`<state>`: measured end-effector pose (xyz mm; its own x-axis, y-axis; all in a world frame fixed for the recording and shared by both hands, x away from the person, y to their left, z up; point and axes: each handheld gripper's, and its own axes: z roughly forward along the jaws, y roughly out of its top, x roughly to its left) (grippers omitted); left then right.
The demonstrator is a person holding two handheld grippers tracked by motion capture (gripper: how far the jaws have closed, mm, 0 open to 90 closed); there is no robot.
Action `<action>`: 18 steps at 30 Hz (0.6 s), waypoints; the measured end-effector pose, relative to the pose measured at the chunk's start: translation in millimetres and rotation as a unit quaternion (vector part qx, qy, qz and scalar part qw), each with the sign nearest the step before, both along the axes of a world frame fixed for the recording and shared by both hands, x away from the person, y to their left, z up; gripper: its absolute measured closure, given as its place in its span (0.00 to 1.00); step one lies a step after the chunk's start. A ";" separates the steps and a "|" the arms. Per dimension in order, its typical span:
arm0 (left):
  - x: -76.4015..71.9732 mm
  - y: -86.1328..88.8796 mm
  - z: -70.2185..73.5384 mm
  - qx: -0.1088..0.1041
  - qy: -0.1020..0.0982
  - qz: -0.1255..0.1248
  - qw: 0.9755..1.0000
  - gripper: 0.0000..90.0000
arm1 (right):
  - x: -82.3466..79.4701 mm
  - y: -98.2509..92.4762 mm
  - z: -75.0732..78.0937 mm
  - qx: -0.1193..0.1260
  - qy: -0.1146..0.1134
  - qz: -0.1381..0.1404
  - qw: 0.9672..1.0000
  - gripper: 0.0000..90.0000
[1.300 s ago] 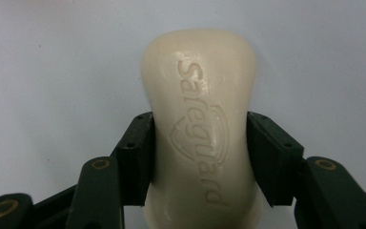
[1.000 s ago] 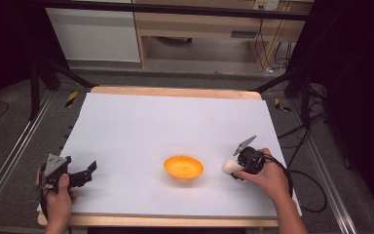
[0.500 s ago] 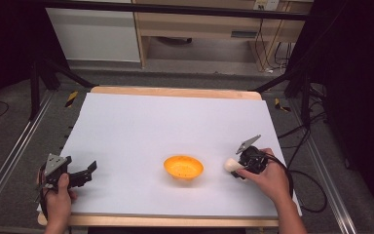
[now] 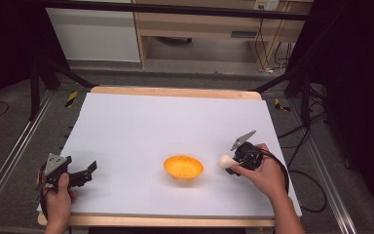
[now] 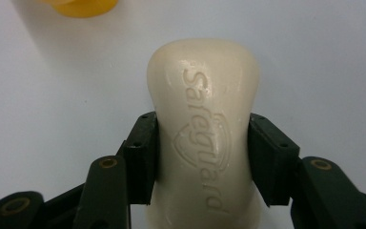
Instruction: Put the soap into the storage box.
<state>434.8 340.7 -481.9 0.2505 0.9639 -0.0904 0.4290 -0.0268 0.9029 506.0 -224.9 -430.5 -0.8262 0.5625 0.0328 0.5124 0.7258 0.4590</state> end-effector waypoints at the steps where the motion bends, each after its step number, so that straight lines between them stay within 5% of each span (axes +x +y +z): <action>1: 0.0 -0.1 0.0 0.000 0.000 0.000 1.000 0.00 | 0.2 0.9 1.3 0.000 -0.002 0.003 1.000 0.55; 18: 0.0 -0.1 0.0 0.000 0.000 0.001 1.000 0.00 | 3.5 24.3 21.9 0.007 -0.013 0.042 0.999 0.55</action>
